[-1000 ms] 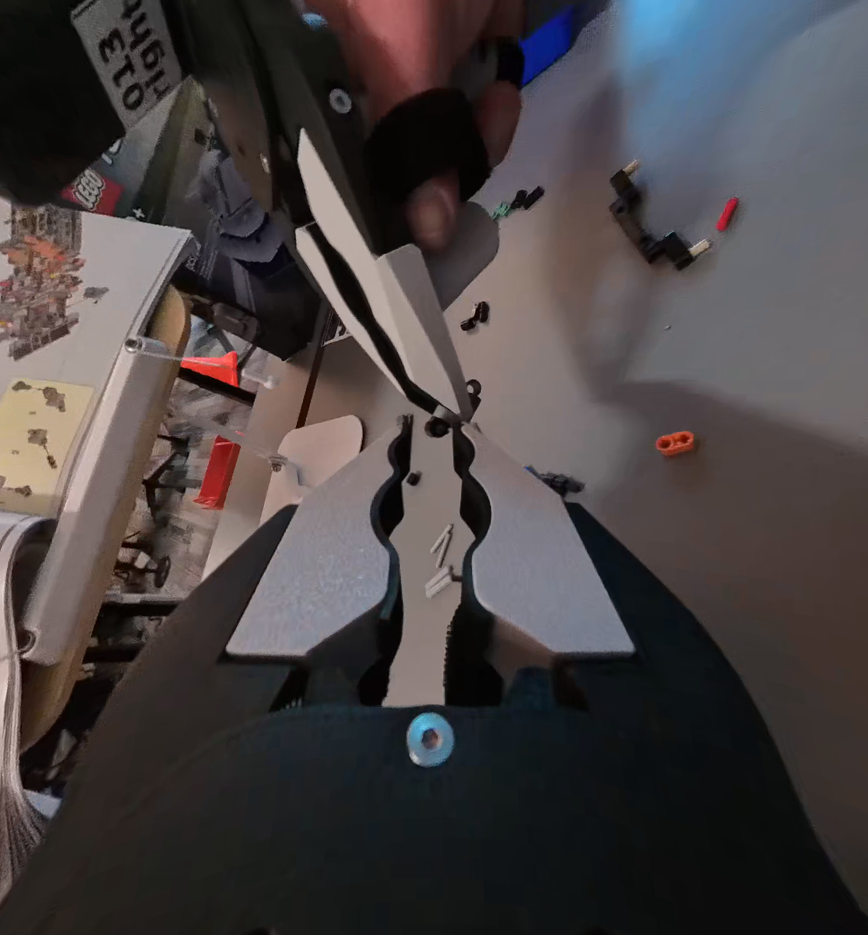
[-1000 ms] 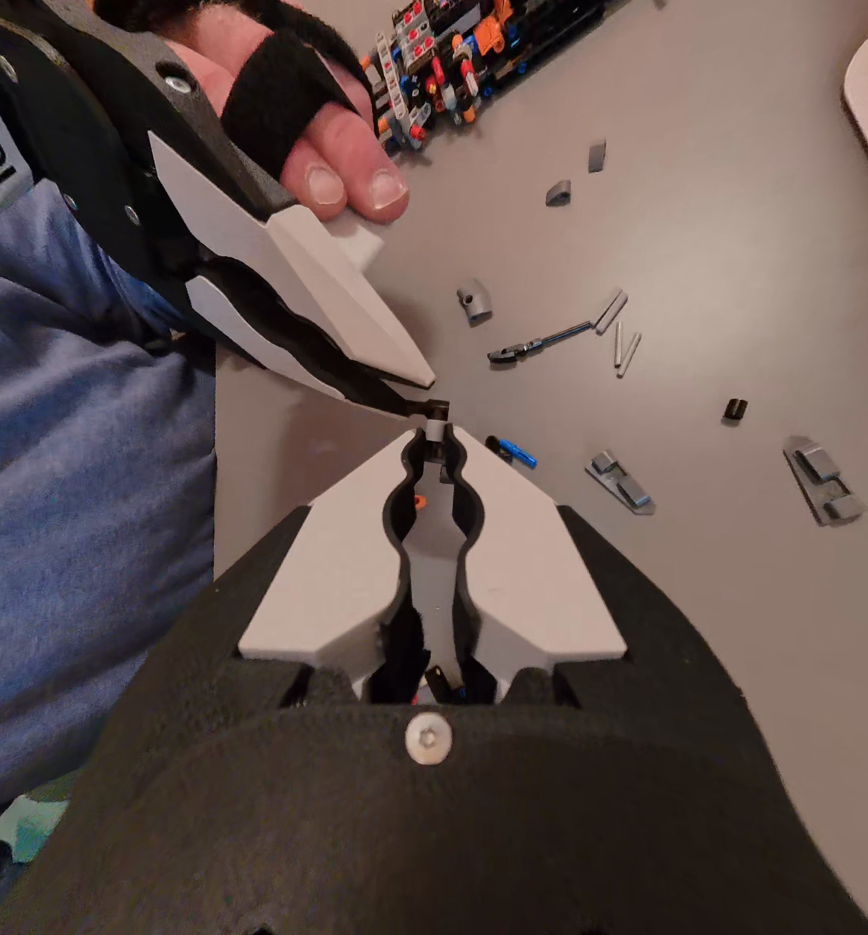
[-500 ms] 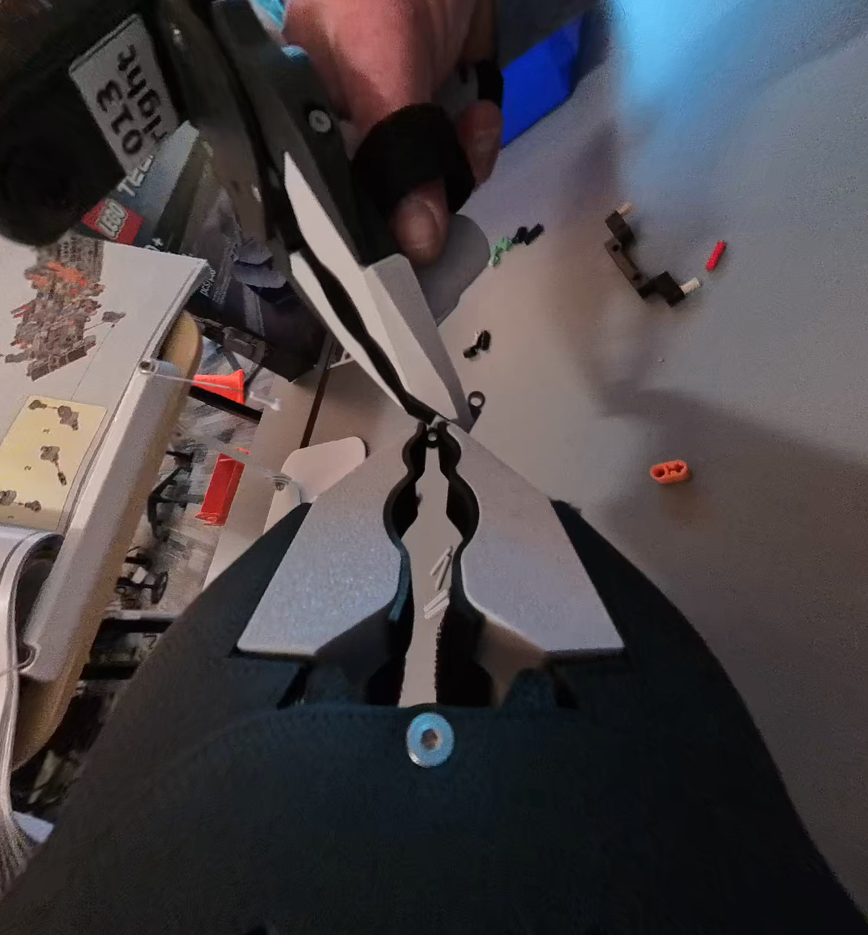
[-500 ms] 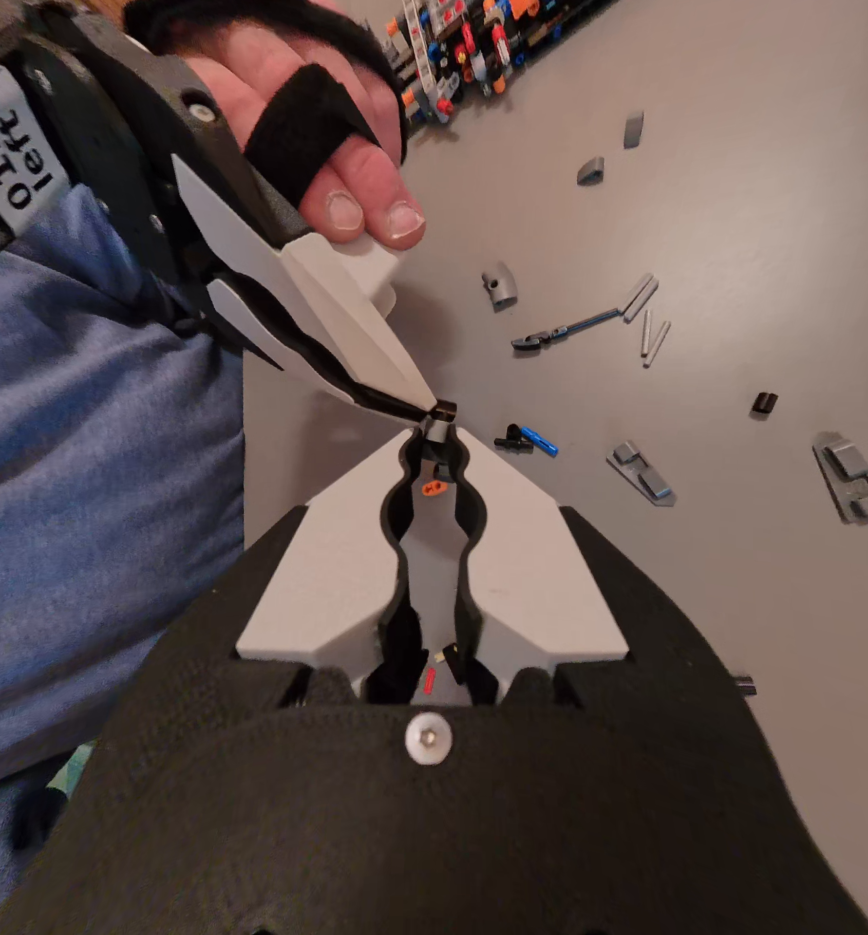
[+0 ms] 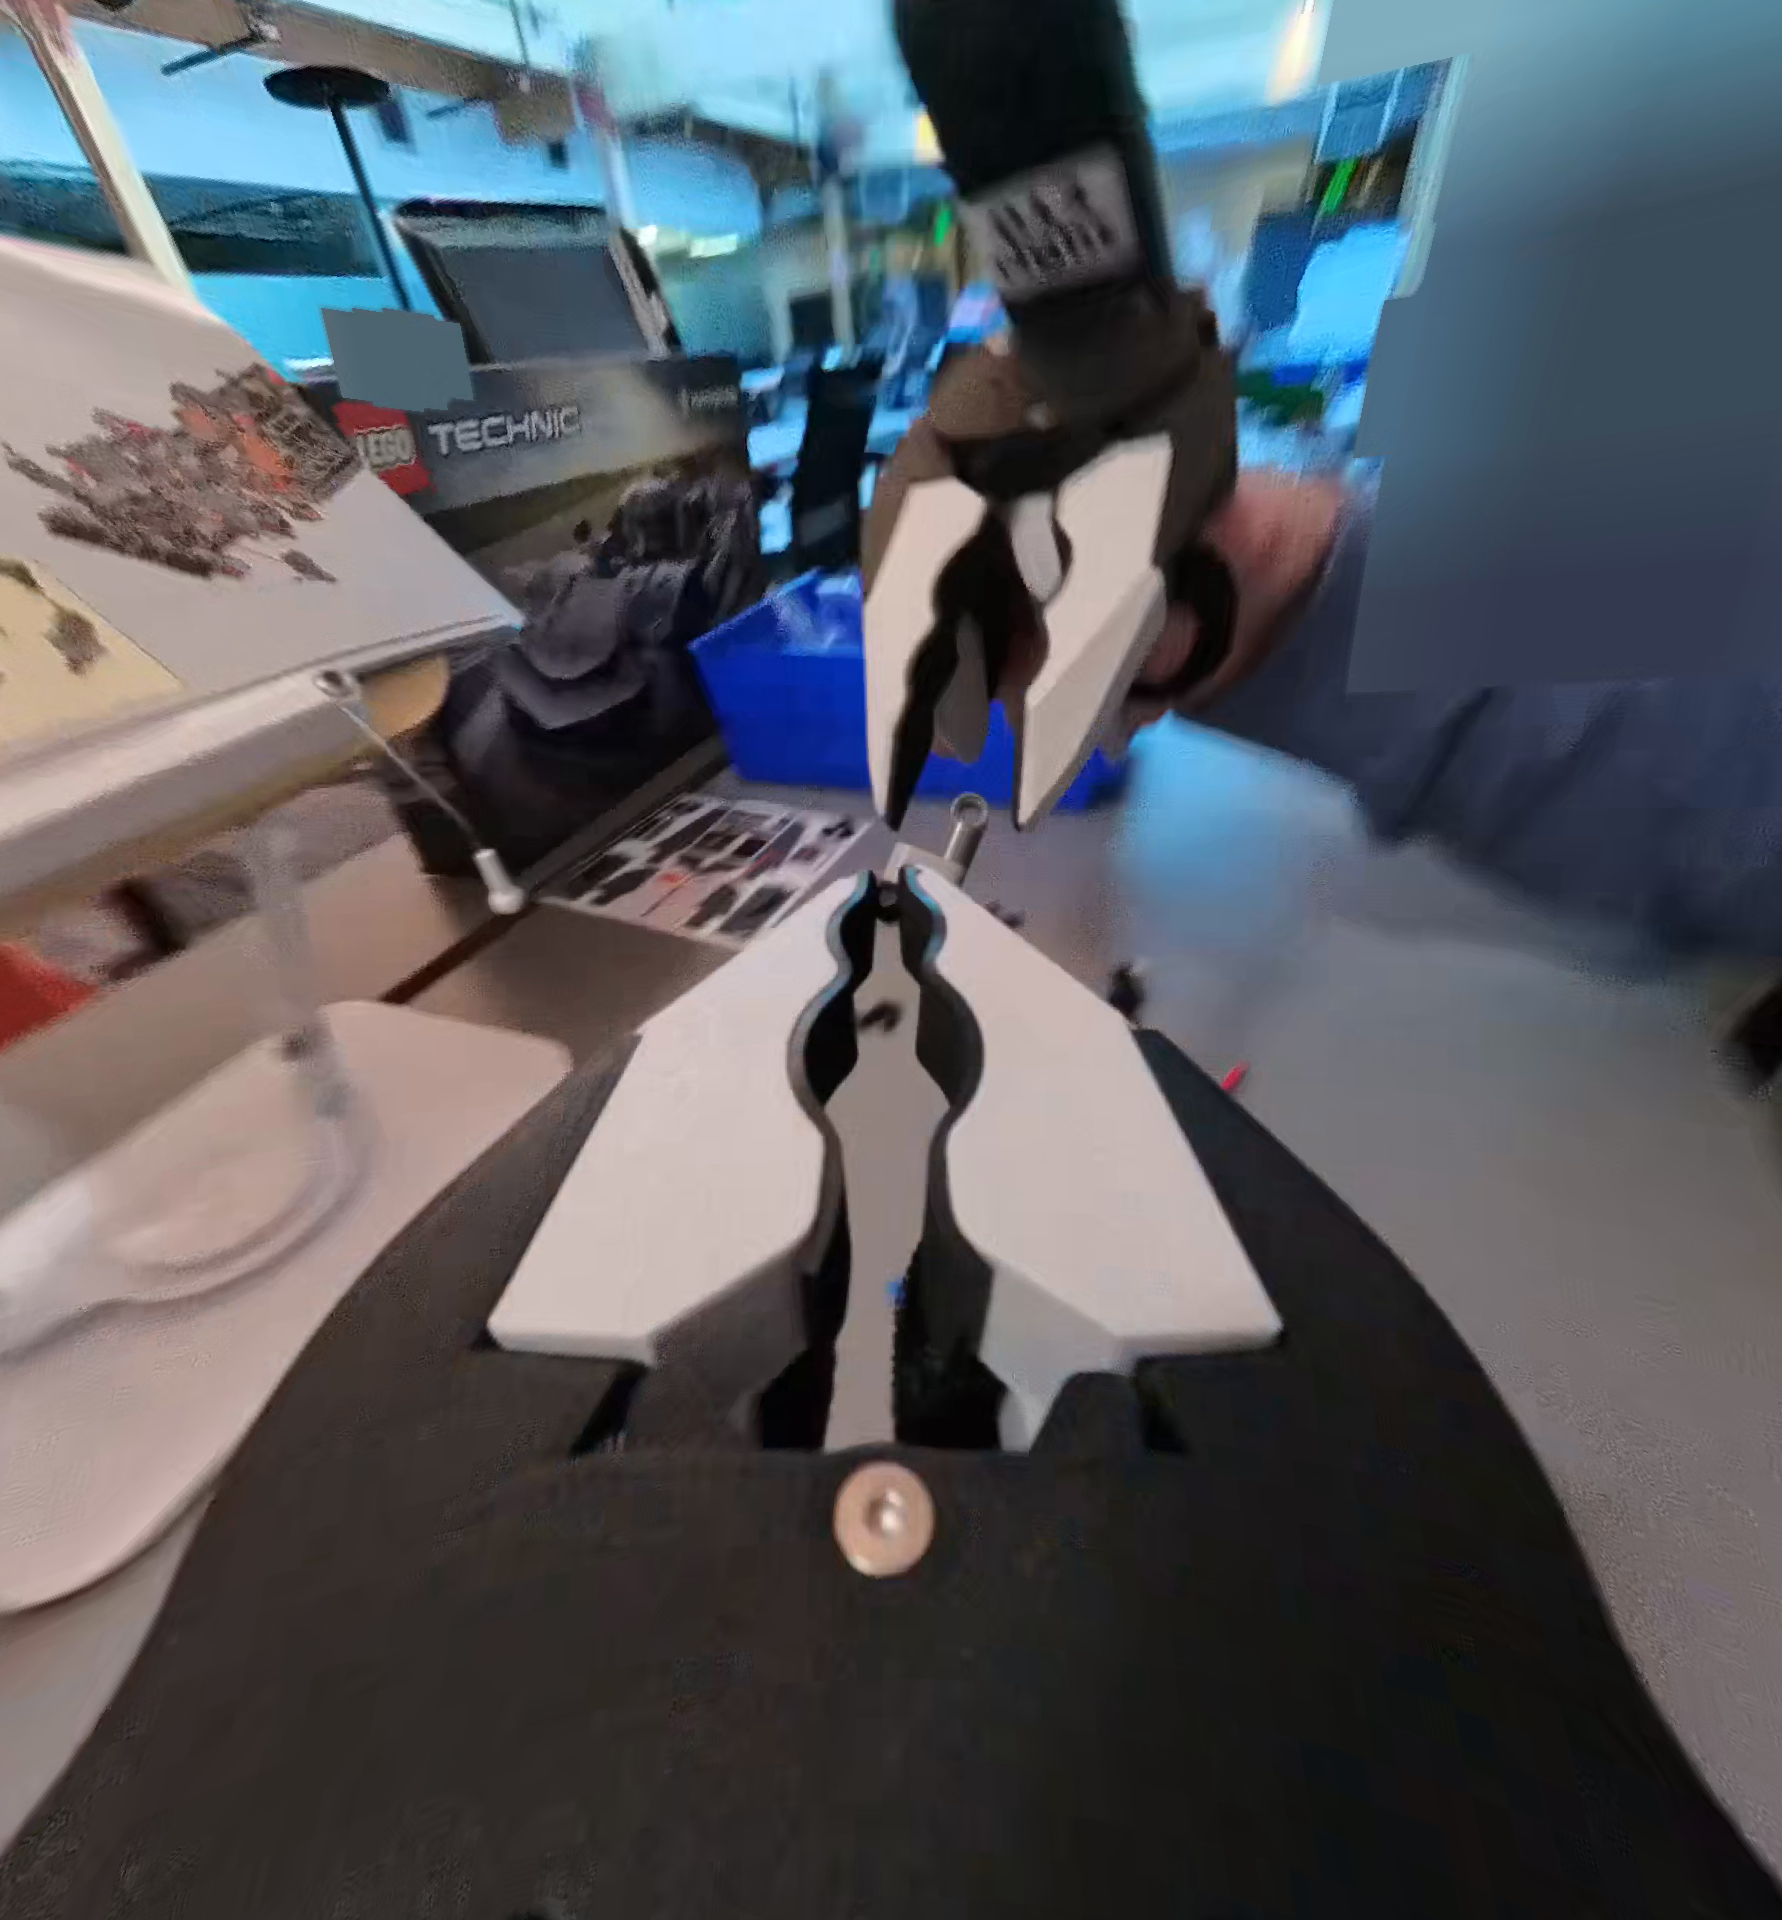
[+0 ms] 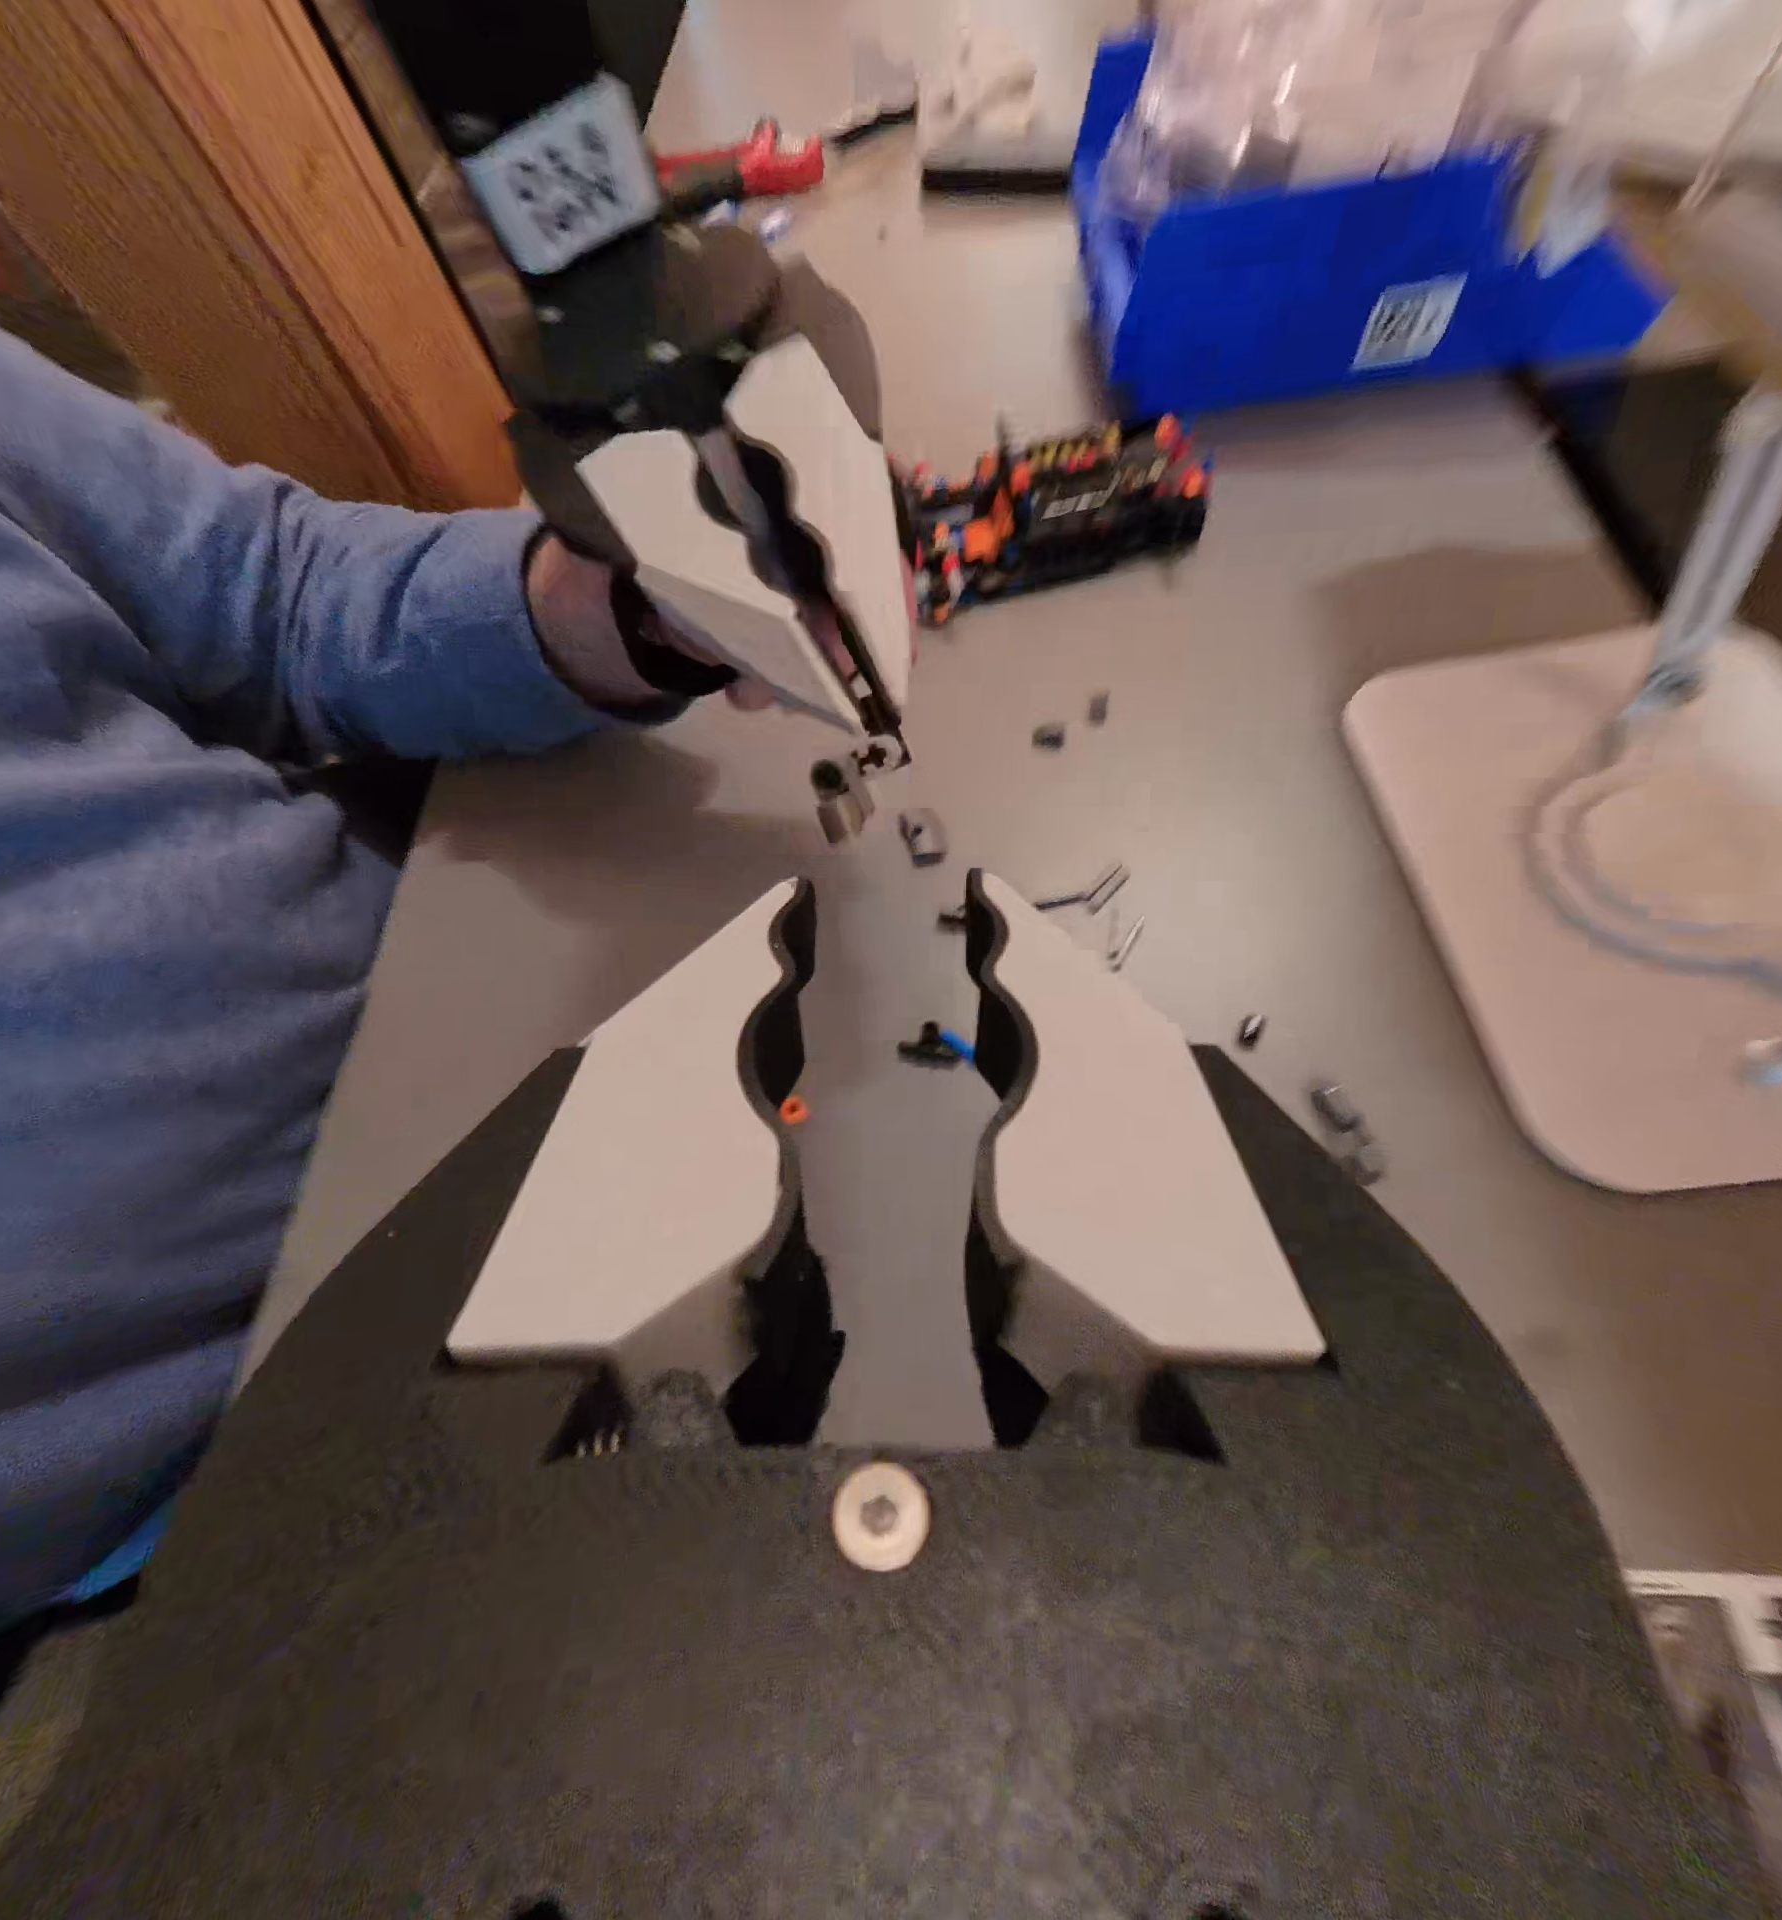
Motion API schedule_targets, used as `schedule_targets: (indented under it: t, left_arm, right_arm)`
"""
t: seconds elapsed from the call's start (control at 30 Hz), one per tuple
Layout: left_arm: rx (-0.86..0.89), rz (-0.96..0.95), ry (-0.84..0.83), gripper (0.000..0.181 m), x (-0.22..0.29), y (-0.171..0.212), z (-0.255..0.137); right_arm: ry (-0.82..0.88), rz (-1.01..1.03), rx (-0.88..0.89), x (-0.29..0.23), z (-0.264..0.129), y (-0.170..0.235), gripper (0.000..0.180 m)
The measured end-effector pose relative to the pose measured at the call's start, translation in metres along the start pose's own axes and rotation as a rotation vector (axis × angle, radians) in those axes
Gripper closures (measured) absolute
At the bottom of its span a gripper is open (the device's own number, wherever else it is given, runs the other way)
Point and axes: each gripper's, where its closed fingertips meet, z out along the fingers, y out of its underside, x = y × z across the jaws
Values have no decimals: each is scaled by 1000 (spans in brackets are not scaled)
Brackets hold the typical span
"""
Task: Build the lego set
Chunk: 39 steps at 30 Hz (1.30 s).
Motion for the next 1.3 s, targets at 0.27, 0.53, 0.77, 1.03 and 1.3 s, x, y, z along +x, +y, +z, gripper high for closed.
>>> schedule_targets:
  t: [0.27,0.53,0.77,1.03,1.3]
  left_arm:
    - [193,-360,133,179,3,-15,6]
    - [284,-516,191,179,0,-21,8]
    - [331,-595,215,179,-4,-23,6]
    - [411,-676,183,179,-16,-29,4]
    - [438,-726,203,179,-15,-31,8]
  right_arm:
    - [107,-135,133,-13,-3,-20,154]
    - [92,-95,234,-10,-1,-32,171]
    - [56,-54,287,-9,-1,-38,174]
    - [148,-47,307,3,0,-40,150]
    - [230,-83,332,4,4,-45,147]
